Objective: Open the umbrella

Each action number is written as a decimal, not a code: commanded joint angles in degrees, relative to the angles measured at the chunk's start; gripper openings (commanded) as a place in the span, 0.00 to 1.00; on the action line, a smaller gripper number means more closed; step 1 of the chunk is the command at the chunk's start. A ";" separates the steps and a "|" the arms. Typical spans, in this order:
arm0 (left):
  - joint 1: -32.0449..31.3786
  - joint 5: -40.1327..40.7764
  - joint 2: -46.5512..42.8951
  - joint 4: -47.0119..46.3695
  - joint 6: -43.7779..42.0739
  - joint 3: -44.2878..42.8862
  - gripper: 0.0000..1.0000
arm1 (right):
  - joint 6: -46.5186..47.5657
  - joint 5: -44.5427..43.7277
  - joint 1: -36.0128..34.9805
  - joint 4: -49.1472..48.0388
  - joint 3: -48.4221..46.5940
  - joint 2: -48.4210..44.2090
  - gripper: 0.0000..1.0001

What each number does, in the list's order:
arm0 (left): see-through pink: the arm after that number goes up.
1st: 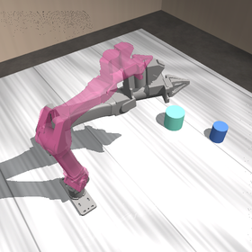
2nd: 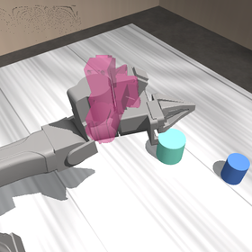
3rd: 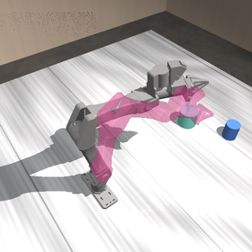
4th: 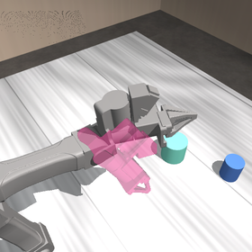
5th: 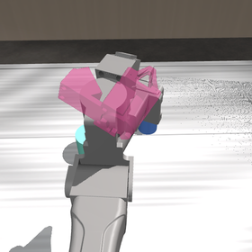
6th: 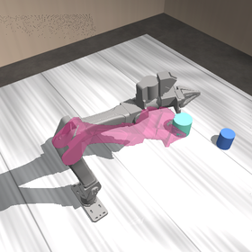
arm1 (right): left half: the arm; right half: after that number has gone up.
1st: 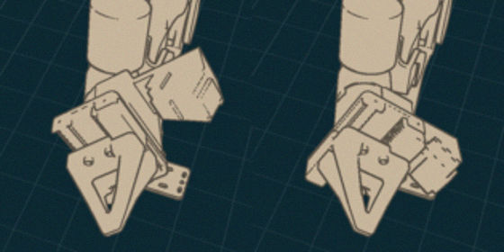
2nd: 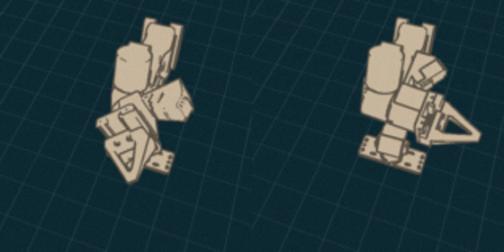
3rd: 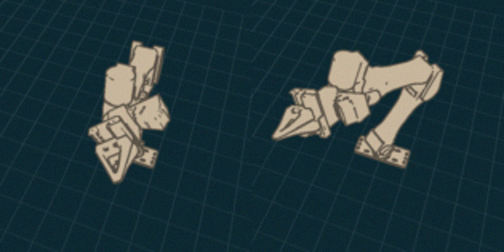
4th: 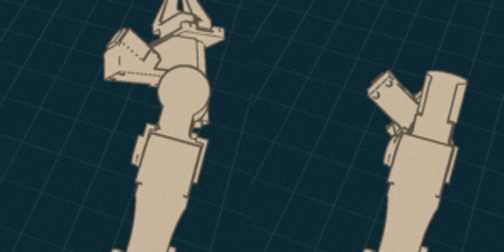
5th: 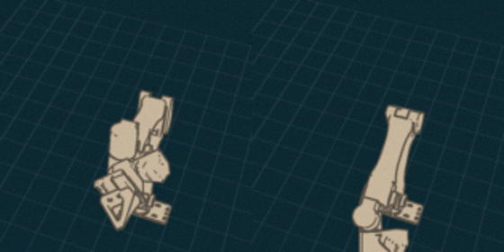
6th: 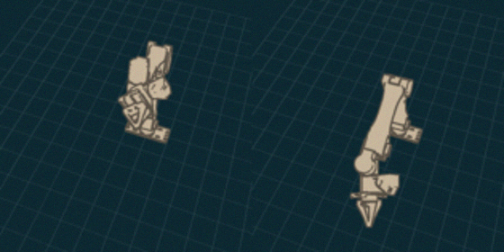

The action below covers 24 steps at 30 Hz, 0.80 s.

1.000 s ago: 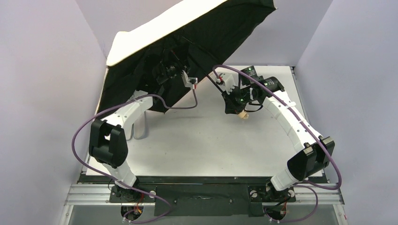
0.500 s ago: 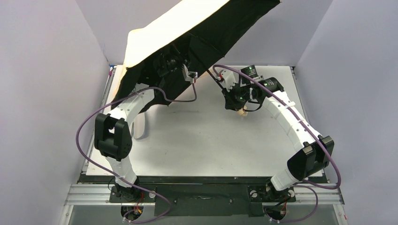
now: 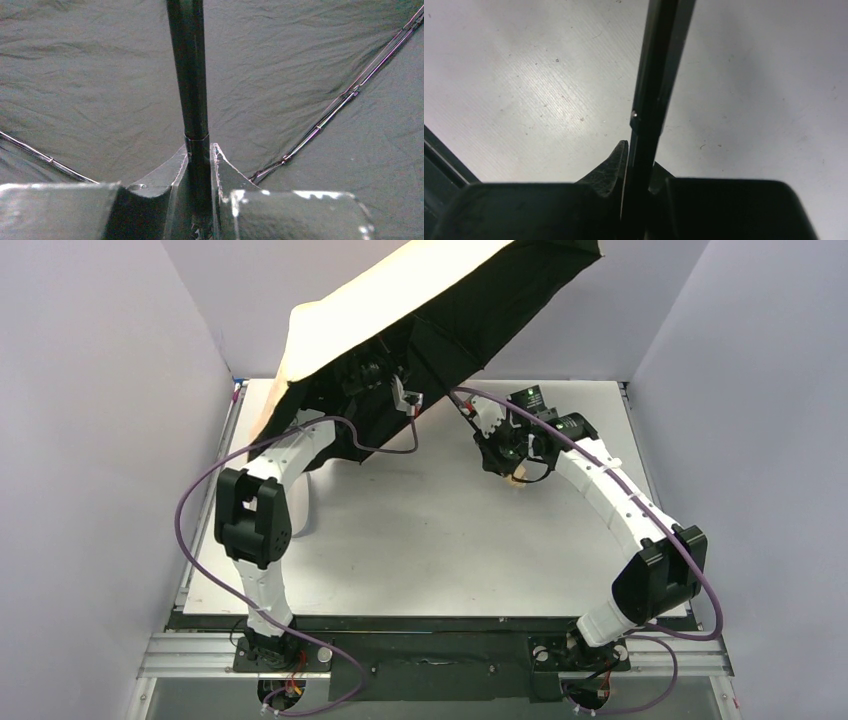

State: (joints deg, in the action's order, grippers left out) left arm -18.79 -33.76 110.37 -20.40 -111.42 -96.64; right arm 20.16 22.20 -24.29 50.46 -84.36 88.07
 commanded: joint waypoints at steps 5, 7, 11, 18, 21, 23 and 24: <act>22.83 40.00 1.69 -14.01 -2.71 -10.07 0.00 | 18.94 0.09 -0.61 39.51 9.73 -4.33 0.00; 23.21 41.03 2.21 -14.03 -2.70 -10.82 0.00 | 18.81 0.45 -0.70 39.51 10.31 -4.66 0.00; 23.63 43.74 3.84 -12.96 -2.75 -12.93 0.00 | 18.24 0.98 -1.61 39.47 11.65 -5.59 0.00; 25.77 46.26 7.40 -12.24 -3.51 -17.89 0.00 | 17.94 0.04 -1.73 39.41 15.79 -7.78 0.00; 26.36 46.28 8.21 -11.94 -3.58 -19.52 0.00 | 17.98 -0.17 -1.72 39.39 17.89 -8.94 0.00; 26.83 46.58 9.25 -11.39 -3.78 -21.39 0.00 | 18.07 -0.46 -1.72 39.33 19.11 -9.42 0.00; 27.02 46.68 9.85 -11.14 -3.84 -21.92 0.00 | 18.07 -0.52 -1.72 39.29 19.43 -9.72 0.00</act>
State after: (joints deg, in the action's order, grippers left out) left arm -18.41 -36.75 118.48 -14.63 -112.33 -107.09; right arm 19.92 17.43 -24.29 40.05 -74.65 84.53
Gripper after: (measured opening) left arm 0.109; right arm 0.058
